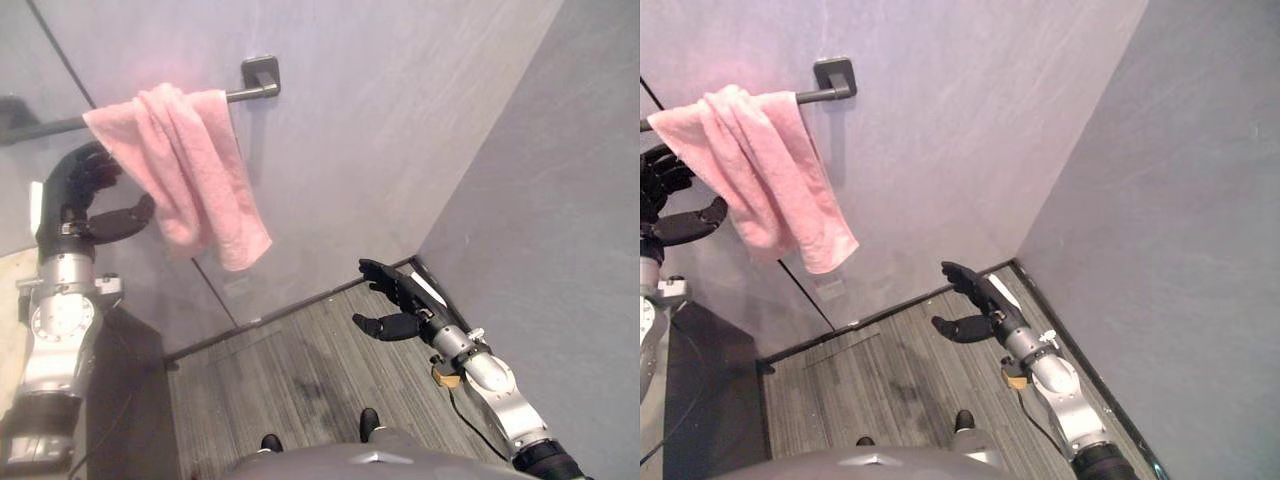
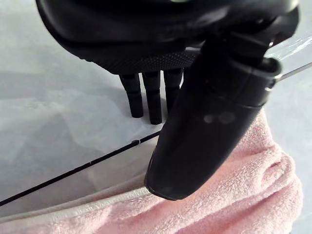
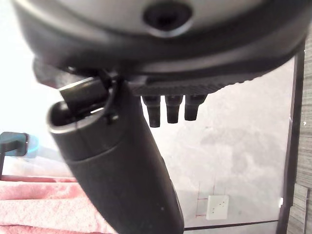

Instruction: Organize the bathroom.

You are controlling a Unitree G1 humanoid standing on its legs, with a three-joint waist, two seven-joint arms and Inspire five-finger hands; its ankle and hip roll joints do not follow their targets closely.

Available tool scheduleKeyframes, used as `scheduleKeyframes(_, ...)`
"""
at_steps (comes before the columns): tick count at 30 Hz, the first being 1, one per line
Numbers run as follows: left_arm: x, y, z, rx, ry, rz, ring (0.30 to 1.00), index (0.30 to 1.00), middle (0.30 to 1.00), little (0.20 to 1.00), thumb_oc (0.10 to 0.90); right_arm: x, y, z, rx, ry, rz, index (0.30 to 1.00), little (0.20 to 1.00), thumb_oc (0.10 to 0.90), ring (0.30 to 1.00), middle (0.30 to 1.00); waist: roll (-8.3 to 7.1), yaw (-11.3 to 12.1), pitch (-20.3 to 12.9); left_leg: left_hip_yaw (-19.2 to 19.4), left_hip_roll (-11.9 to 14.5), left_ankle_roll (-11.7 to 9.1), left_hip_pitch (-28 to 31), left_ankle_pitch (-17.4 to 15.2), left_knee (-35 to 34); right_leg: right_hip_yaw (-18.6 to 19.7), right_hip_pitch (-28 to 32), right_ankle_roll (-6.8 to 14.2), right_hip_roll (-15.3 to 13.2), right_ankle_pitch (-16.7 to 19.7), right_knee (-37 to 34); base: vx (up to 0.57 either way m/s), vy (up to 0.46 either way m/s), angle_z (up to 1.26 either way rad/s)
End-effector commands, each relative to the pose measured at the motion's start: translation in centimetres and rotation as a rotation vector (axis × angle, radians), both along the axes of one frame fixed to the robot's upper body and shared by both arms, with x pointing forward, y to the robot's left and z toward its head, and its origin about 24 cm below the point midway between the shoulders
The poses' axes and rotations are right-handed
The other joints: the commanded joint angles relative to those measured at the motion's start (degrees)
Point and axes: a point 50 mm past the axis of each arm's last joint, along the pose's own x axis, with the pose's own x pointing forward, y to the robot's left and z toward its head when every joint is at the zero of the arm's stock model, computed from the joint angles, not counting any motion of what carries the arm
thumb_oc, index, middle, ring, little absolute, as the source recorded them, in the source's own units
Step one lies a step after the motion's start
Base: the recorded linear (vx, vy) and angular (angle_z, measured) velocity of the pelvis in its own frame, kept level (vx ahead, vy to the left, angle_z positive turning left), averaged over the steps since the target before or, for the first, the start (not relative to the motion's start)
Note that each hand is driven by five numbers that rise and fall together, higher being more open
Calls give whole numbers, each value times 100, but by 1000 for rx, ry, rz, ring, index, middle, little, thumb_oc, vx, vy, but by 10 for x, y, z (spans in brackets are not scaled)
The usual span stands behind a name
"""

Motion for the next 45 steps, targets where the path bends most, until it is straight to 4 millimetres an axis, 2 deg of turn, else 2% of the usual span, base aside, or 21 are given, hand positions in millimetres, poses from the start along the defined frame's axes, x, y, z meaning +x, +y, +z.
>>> scheduleKeyframes(1,23,-12,51,9,-229,-62,900,900,900,900,800,31,7,44,37,-239,48,900,900,800,900,900,489,-17,-286,-219,-44,-4,265,-454,78,-375,107,490,146,-1169,607,0,0,0)
scheduleKeyframes(12,33,-15,57,-46,-201,-178,900,900,900,900,800,30,8,40,37,-221,47,900,900,800,900,900,509,-58,-288,-174,-44,7,271,-453,74,-380,89,508,150,-1157,621,1,-1,-1)
scheduleKeyframes(28,35,-6,53,-68,-152,-196,900,900,900,900,800,26,6,36,33,-204,49,900,900,800,900,900,557,-146,-267,-115,-64,31,291,-456,68,-324,52,529,151,-1130,626,0,0,0)
scheduleKeyframes(41,32,-2,56,-66,-156,-190,900,900,900,900,800,26,5,37,35,-206,45,900,900,800,900,900,547,-124,-251,-116,-73,48,287,-467,76,-317,38,523,159,-1152,659,1,0,0)
scheduleKeyframes(42,33,-3,56,-62,-152,-190,688,688,688,688,659,26,5,37,40,-209,43,900,900,800,900,900,547,-126,-250,-121,-70,49,288,-470,74,-323,30,527,157,-1157,671,13,-4,-5)
scheduleKeyframes(43,33,-3,56,-57,-151,-187,587,587,587,587,591,26,5,38,44,-211,40,900,900,800,900,900,544,-125,-249,-124,-73,50,289,-473,75,-323,33,526,158,-1158,672,15,-7,-6)
scheduleKeyframes(44,33,-2,56,-55,-152,-182,406,406,406,406,471,26,5,38,48,-214,36,900,900,800,900,900,546,-128,-249,-124,-74,50,292,-472,73,-320,33,527,159,-1157,675,17,-7,-6)
scheduleKeyframes(45,33,-2,56,-57,-151,-179,328,328,328,328,419,27,4,39,50,-218,32,900,900,800,900,900,550,-130,-246,-123,-74,50,295,-469,72,-318,33,527,160,-1155,678,18,-5,-5)
